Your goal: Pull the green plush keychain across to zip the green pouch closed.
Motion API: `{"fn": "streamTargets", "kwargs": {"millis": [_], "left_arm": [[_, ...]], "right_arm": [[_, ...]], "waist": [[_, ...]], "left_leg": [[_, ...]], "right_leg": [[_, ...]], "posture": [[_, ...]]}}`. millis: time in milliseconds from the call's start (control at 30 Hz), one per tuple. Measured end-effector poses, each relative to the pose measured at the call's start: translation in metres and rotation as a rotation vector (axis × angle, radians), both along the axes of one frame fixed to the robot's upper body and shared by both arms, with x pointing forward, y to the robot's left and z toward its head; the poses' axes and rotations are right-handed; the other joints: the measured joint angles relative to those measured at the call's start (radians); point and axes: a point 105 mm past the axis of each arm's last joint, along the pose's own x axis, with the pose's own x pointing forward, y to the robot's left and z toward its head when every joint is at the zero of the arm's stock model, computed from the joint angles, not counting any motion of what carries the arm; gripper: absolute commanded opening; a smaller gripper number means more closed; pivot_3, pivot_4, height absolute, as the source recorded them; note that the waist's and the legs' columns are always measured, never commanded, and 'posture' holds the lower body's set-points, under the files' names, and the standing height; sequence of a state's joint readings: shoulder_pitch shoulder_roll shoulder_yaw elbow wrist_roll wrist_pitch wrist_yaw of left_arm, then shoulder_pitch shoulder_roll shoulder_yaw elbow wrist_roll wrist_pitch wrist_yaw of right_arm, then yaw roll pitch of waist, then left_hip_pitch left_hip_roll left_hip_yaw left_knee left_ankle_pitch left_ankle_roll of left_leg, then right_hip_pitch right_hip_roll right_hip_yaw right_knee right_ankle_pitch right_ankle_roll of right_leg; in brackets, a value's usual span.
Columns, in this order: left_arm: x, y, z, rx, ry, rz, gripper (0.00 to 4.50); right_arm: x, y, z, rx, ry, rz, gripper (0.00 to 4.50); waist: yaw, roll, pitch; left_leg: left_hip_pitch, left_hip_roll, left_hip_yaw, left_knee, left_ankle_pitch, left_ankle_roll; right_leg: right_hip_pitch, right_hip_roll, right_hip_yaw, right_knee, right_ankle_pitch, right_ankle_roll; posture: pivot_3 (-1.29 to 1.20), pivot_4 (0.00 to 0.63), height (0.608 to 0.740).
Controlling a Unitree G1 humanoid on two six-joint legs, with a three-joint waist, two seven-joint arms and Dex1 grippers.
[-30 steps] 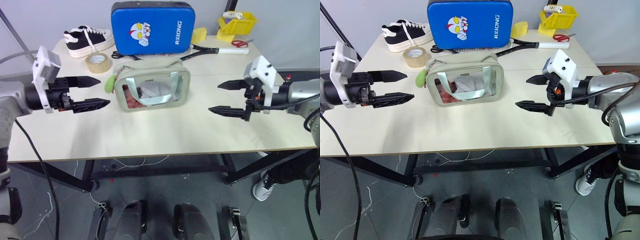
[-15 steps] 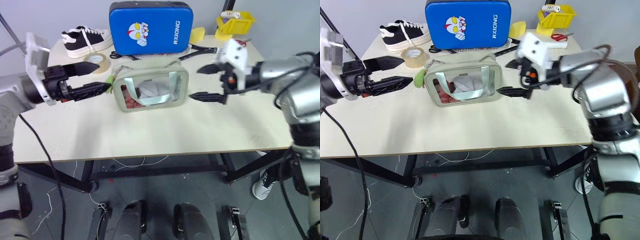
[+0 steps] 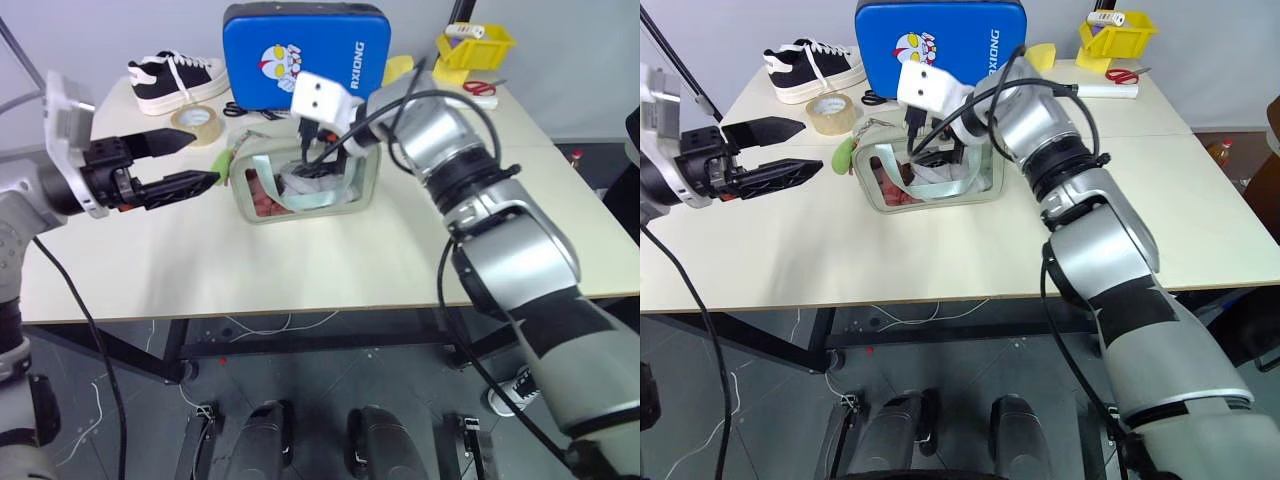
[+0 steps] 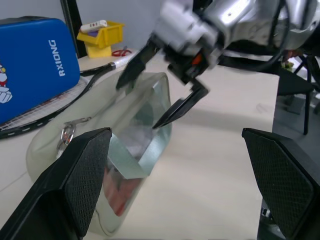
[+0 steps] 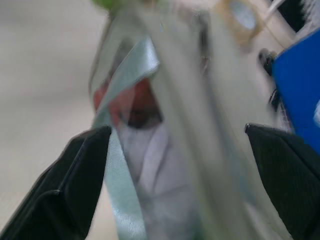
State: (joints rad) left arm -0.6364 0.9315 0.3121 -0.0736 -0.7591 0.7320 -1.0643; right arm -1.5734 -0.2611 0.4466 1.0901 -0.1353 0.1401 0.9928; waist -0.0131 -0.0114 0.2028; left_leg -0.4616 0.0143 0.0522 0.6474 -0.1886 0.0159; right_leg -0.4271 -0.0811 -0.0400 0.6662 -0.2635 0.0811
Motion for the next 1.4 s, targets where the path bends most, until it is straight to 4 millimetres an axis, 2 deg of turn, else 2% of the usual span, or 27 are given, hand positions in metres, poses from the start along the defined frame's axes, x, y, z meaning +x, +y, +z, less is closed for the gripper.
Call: {"fn": "streamTargets", "kwargs": {"millis": [133,200,433,533,633,700,867,1100,1400], "left_arm": [[-0.002,0.0,-0.002,0.001,0.001,0.002,4.5],[-0.003,0.0,0.0,0.001,-0.007,0.0,4.5],[-0.004,-0.001,0.0,0.003,-0.012,-0.004,4.5],[-0.004,-0.001,0.0,0.004,-0.011,-0.005,4.5],[-0.003,-0.002,-0.001,0.006,-0.006,-0.006,4.5],[-0.002,-0.003,-0.004,0.012,0.005,-0.014,4.5],[0.001,-0.006,-0.008,0.02,0.025,-0.025,4.5],[0.005,-0.011,-0.01,0.03,0.029,-0.053,4.5],[0.007,-0.014,-0.013,0.041,0.029,-0.069,4.5]], "right_arm": [[0.008,-0.009,0.0,-0.03,-0.027,-0.047,0.97],[0.007,-0.009,0.004,-0.019,-0.029,-0.042,0.03],[0.001,-0.01,0.009,-0.007,0.013,0.005,0.03],[-0.009,-0.016,0.026,-0.014,-0.003,0.063,0.03],[-0.027,-0.026,0.04,-0.021,-0.023,0.142,0.03],[-0.037,-0.032,0.034,-0.037,-0.011,0.166,0.03],[-0.052,-0.044,0.002,-0.065,0.074,0.144,0.03],[-0.063,-0.04,0.002,-0.026,0.109,0.029,0.03],[-0.077,-0.033,0.005,-0.002,0.118,0.039,0.03]], "waist": [[-0.006,0.0,0.0],[-0.008,0.0,0.0],[-0.008,0.0,0.0],[-0.003,0.001,0.001],[-0.001,0.0,0.0],[-0.003,0.0,0.0],[-0.002,0.0,0.0],[-0.001,0.0,0.0],[-0.001,0.0,0.0]], "left_leg": [[0.0,0.0,0.0,-0.001,0.0,-0.001],[0.0,0.001,0.0,-0.001,0.0,-0.001],[0.0,0.001,0.0,-0.002,0.0,-0.001],[-0.001,0.0,0.0,-0.002,0.0,-0.001],[0.0,0.0,0.0,-0.001,0.0,-0.001],[0.0,0.0,0.0,-0.001,0.0,-0.001],[0.0,0.001,0.0,0.0,0.0,0.0],[0.0,0.001,0.0,0.0,0.0,0.0],[0.0,0.001,0.0,0.0,0.0,0.0]], "right_leg": [[-0.001,0.0,0.0,0.0,0.0,0.0],[-0.001,0.0,0.0,0.001,0.0,0.0],[-0.001,0.001,0.0,0.001,0.0,0.0],[-0.002,0.0,0.0,0.0,0.0,0.0],[-0.001,0.0,0.0,0.0,0.0,0.001],[0.0,0.0,0.0,0.001,0.001,0.001],[-0.001,0.0,0.0,0.001,0.001,0.001],[-0.001,0.0,0.0,0.001,0.001,0.001],[-0.001,0.0,0.0,0.001,0.001,0.001]], "posture": [[0.0,0.15,0.74],[0.0,0.15,0.74],[0.0,0.15,0.74],[0.0,0.15,0.74],[0.0,0.15,0.74],[0.0,0.15,0.74],[0.0,0.15,0.74],[0.0,0.15,0.74],[0.0,0.15,0.74]]}}
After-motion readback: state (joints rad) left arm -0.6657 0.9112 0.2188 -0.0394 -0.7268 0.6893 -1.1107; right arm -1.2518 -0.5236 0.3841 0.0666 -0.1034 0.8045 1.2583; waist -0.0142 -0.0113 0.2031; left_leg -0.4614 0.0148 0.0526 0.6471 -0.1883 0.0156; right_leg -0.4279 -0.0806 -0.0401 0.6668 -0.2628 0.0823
